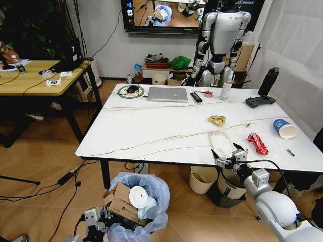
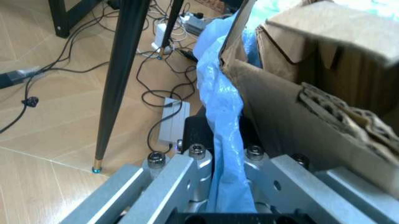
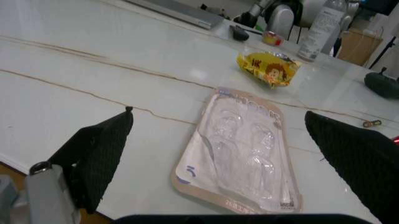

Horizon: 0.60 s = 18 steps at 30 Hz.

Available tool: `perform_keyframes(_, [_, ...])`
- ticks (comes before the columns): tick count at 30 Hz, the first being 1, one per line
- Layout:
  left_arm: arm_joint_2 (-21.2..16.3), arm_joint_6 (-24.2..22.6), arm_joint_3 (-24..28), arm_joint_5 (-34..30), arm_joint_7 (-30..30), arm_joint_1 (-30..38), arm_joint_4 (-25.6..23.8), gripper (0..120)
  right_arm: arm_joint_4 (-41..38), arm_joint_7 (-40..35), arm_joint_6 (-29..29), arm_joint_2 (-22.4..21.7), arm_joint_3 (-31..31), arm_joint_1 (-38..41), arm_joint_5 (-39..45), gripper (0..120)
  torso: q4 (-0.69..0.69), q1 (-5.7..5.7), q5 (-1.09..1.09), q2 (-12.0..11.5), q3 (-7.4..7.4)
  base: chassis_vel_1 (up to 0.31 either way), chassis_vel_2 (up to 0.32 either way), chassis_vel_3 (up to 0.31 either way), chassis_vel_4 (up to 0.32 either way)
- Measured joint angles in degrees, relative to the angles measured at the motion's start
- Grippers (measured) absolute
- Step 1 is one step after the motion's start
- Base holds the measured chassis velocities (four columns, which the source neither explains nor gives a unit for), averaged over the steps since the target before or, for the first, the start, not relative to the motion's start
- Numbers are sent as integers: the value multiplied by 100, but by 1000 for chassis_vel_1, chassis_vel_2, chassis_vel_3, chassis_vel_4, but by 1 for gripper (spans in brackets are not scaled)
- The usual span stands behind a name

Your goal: Pick up the trash bin and place the trash from the table into it.

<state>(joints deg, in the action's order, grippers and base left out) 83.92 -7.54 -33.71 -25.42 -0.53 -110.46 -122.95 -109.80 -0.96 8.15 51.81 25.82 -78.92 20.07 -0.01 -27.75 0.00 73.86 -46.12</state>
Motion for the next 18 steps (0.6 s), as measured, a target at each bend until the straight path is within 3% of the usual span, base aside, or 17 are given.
perform_keyframes(18, [64,-5,-10,26,-6,-14,-62,0,464,-28,184,-13,-349,539,-183,100,1,1,0,0,0,0,0,0,0])
